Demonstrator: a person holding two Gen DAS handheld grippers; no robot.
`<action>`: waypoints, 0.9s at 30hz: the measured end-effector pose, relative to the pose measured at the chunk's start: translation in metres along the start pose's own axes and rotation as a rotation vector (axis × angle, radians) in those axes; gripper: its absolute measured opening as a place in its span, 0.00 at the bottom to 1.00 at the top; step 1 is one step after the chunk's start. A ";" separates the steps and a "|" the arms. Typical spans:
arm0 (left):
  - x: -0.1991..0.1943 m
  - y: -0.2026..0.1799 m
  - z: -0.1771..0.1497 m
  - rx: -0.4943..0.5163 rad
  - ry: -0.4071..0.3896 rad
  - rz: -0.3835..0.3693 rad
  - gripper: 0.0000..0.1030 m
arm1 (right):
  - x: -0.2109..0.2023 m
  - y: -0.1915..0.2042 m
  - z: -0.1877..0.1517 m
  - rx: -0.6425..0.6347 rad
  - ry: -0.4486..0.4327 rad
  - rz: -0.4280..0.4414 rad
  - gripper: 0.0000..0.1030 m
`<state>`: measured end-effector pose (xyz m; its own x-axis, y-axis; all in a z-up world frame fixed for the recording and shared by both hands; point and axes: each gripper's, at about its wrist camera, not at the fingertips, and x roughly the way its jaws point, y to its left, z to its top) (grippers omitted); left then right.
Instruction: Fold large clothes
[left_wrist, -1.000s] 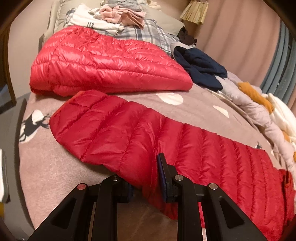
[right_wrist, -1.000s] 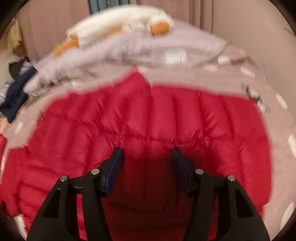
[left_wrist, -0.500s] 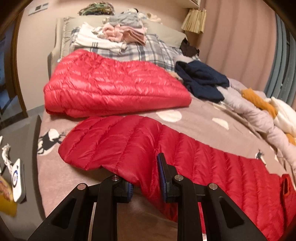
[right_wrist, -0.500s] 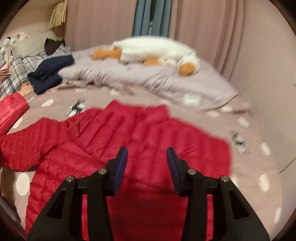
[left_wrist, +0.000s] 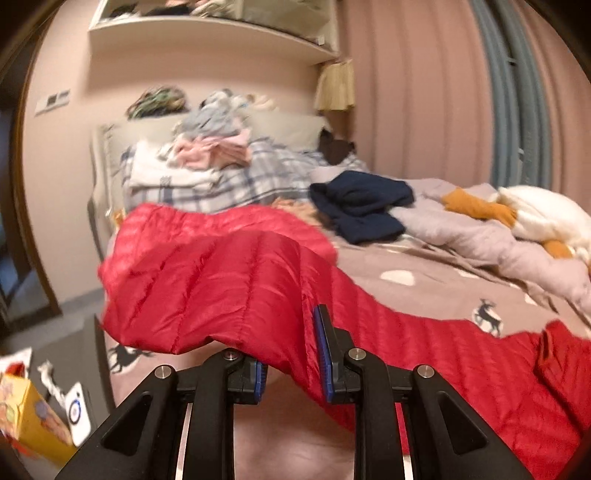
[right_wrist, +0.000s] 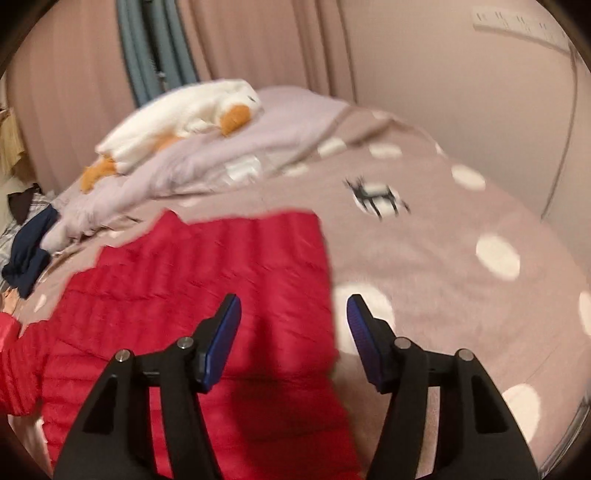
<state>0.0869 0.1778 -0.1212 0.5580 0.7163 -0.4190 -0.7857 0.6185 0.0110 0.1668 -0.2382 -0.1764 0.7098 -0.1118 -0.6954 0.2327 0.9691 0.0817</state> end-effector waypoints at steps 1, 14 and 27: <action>-0.001 -0.006 -0.001 0.015 0.009 -0.008 0.22 | 0.007 -0.001 -0.002 -0.017 0.016 -0.022 0.53; -0.051 -0.062 -0.005 0.158 -0.053 -0.137 0.22 | 0.005 -0.034 -0.018 0.037 -0.002 -0.069 0.58; -0.085 -0.114 -0.018 0.292 -0.041 -0.314 0.22 | 0.004 -0.066 -0.016 0.128 0.004 -0.092 0.58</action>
<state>0.1240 0.0410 -0.1031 0.7727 0.4876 -0.4065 -0.4709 0.8697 0.1481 0.1437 -0.2994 -0.1957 0.6792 -0.1979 -0.7067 0.3796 0.9189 0.1075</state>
